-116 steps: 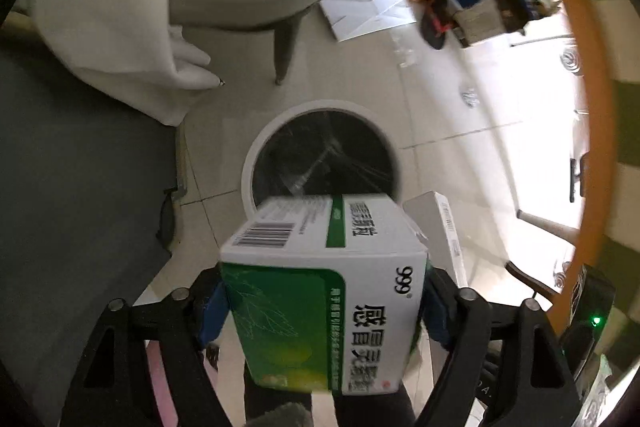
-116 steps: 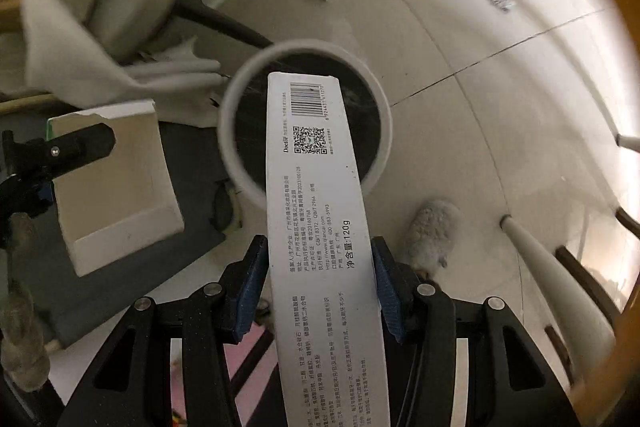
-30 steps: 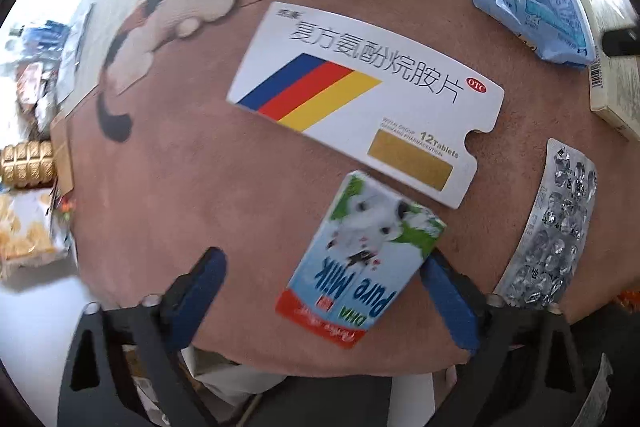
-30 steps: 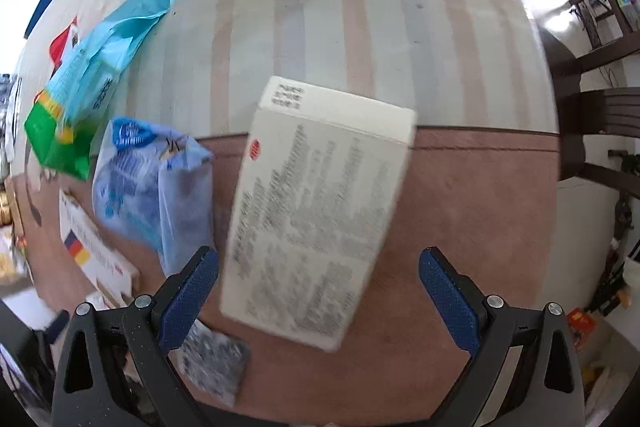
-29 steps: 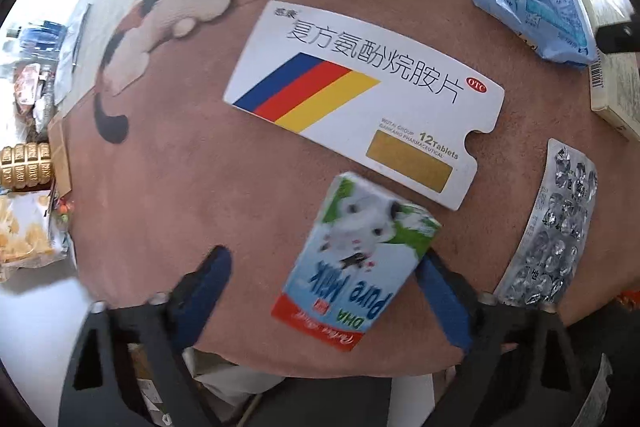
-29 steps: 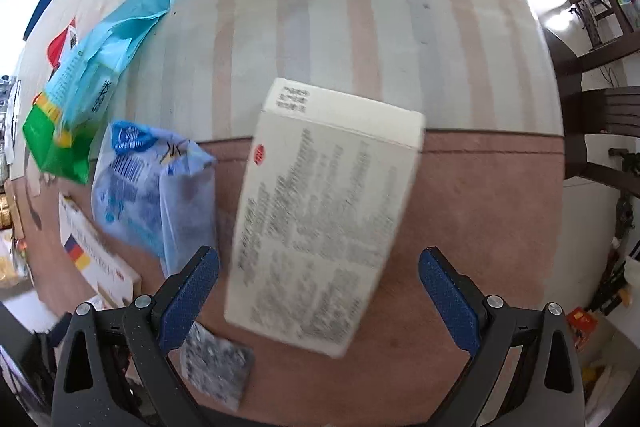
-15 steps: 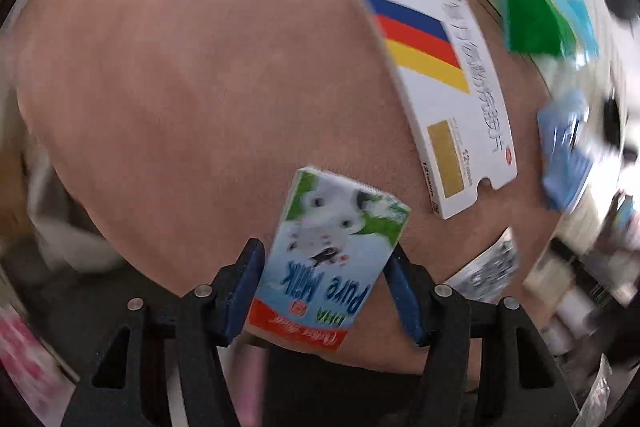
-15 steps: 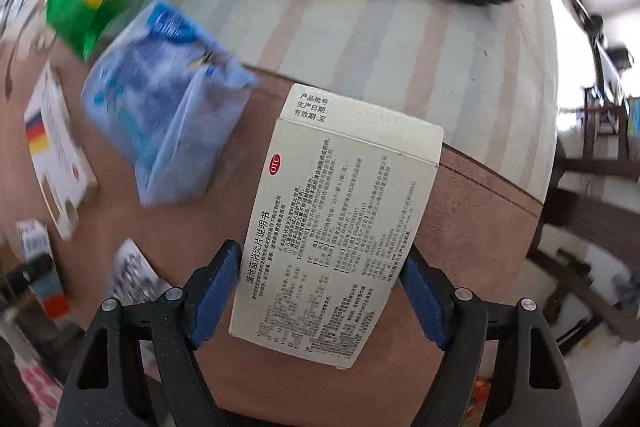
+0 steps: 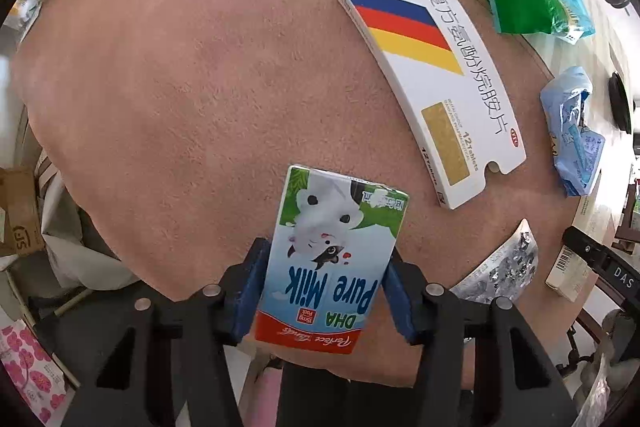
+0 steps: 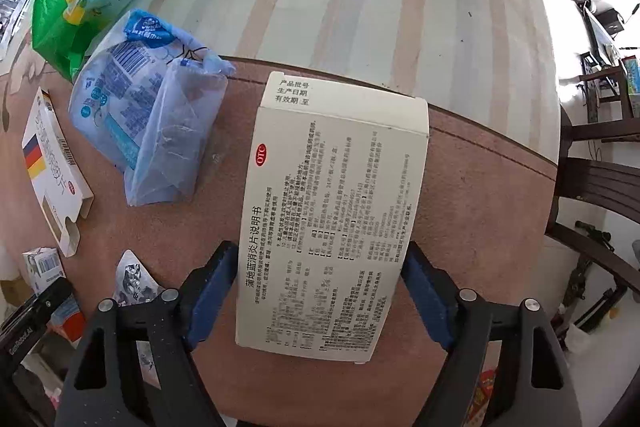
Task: Collect trash
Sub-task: 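Grasp the Pure Milk carton with the left tool while the right grasps a white medicine box, then carry the milk carton and medicine box over the trash bin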
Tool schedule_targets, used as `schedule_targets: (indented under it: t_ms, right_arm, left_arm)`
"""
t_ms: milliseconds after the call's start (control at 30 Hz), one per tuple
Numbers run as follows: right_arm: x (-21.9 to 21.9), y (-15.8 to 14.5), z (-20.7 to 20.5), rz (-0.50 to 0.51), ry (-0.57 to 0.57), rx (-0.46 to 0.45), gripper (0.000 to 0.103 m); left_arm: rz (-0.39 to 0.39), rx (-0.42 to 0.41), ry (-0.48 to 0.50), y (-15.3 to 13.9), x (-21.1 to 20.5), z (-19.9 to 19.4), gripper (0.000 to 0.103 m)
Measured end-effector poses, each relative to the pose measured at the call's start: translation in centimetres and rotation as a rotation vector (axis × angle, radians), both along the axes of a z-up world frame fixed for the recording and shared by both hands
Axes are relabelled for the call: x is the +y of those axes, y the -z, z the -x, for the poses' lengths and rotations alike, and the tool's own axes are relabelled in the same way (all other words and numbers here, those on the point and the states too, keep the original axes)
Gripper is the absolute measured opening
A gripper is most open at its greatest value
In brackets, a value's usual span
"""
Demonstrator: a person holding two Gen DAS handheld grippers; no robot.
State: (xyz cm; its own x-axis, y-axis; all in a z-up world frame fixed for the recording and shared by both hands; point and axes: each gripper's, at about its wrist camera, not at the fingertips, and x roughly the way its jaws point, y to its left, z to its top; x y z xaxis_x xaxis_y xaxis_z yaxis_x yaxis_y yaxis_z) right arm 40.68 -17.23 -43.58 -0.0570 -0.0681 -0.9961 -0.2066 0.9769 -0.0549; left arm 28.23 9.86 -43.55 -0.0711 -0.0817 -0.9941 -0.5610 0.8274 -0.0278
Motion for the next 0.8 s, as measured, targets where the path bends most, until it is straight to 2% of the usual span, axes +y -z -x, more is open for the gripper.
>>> schedule_targets:
  t_ms: [33,167,267,467,567,700,800]
  right_arm:
    - [0.4,-0.1,0.1,-0.001,-0.008,-0.007,0.077]
    - [-0.1,-0.2,1.2,-0.002,-0.029,-0.008,0.076]
    - [1.8,-0.1,0.7,-0.015,-0.037,-0.026,0.076]
    - [3.7,-4.6,3.2,-0.082,-0.127,-0.139,0.076]
    - [5.1,-6.7,4.3,-0.136,-0.176,-0.161,0.076]
    - [8.8,-11.3,7.4,-0.221,-0.295,-0.203,0.076]
    - [12.2,-13.7,10.3,-0.264,-0.402,-0.231,0.076]
  left_arm:
    - [-0.008,-0.003,0.003,-0.2,-0.2,0.2,0.051]
    - [-0.038,-0.022,0.002,-1.2,-0.4,0.2,0.051]
    - [-0.064,-0.044,-0.002,-2.8,-0.9,0.9,0.051]
    - [-0.132,-0.13,-0.024,-7.4,-1.9,2.6,0.051]
    - [-0.156,-0.183,-0.067,-10.3,-1.9,4.3,0.051]
    - [-0.186,-0.254,-0.141,-14.1,-0.6,8.1,0.051]
    - [-0.195,-0.29,-0.188,-15.1,1.6,11.3,0.051]
